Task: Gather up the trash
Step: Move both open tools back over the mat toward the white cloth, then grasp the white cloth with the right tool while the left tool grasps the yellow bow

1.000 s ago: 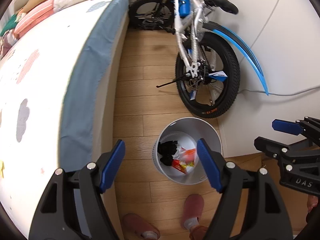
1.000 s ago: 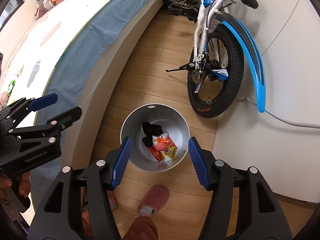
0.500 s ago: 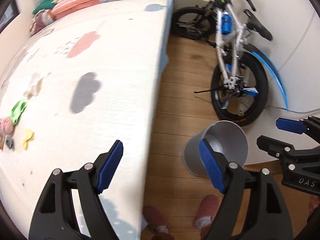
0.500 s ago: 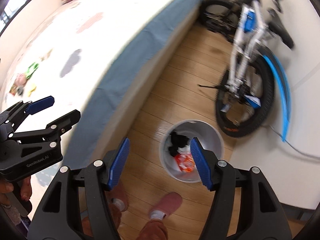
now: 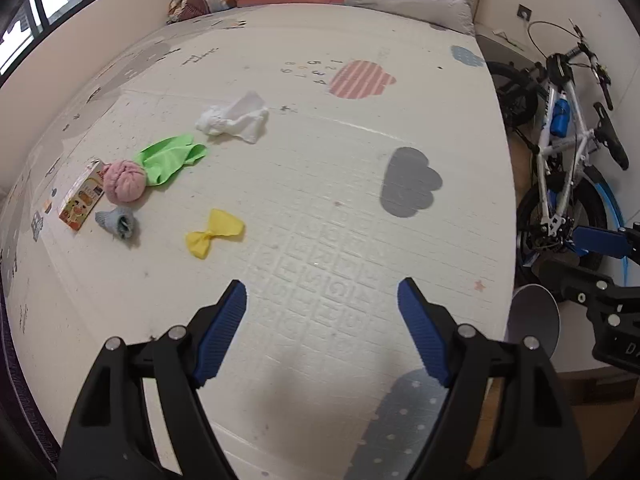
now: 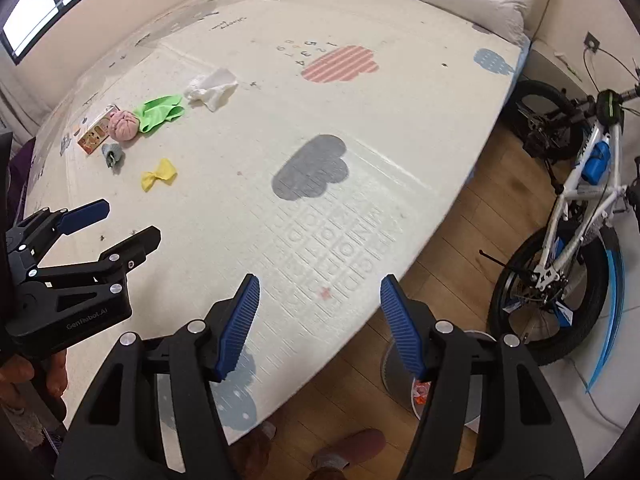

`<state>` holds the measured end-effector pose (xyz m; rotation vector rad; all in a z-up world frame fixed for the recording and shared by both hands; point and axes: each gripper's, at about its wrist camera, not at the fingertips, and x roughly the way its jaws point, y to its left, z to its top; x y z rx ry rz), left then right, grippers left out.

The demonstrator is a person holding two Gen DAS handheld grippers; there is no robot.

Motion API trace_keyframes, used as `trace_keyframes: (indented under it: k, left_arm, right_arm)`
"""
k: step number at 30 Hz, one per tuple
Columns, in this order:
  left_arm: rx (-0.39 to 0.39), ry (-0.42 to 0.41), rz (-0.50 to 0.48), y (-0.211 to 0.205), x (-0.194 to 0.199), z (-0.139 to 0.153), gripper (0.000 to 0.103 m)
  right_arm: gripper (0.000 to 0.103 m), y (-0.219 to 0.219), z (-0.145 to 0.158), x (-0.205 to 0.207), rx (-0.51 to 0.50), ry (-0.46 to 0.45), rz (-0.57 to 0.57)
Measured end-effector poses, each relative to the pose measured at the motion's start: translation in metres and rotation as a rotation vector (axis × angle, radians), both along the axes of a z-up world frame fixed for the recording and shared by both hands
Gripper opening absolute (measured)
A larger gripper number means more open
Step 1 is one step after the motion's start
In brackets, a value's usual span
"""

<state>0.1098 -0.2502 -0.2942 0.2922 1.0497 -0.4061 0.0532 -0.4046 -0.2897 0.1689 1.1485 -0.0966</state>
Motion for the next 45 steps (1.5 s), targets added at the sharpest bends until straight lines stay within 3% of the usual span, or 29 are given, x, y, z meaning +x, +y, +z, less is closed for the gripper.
trace_keyframes:
  k: [12, 18, 25, 28, 39, 41, 45]
  left_arm:
    - [-0.002, -0.057, 0.107, 0.068, 0.055, 0.014, 0.078]
    - [-0.014, -0.035, 0.241, 0.083, 0.084, 0.006, 0.078]
    - [-0.016, 0.008, 0.407, 0.084, 0.113, -0.012, 0.078]
    - [-0.032, 0.032, 0.466, 0.080, 0.126, -0.024, 0.078]
    - [-0.037, 0.076, 0.576, 0.075, 0.145, -0.072, 0.078]
    - [-0.032, 0.080, 0.583, 0.075, 0.146, -0.078, 0.074]
    - [-0.036, 0.119, 0.587, 0.077, 0.145, -0.090, 0.043]
  right_arm:
    - [0.061, 0.069, 0.013, 0.094, -0.017, -0.044, 0.175]
    - [0.061, 0.087, 0.007, 0.150, -0.028, -0.057, 0.310]
    - [0.061, 0.093, -0.008, 0.223, -0.034, -0.054, 0.468]
    - [0.066, 0.095, -0.012, 0.248, -0.045, -0.063, 0.535]
    - [0.066, 0.112, -0.062, 0.318, -0.075, -0.058, 0.697]
    - [0.066, 0.117, -0.072, 0.323, -0.081, -0.058, 0.721]
    - [0.065, 0.127, -0.089, 0.330, -0.083, -0.040, 0.760]
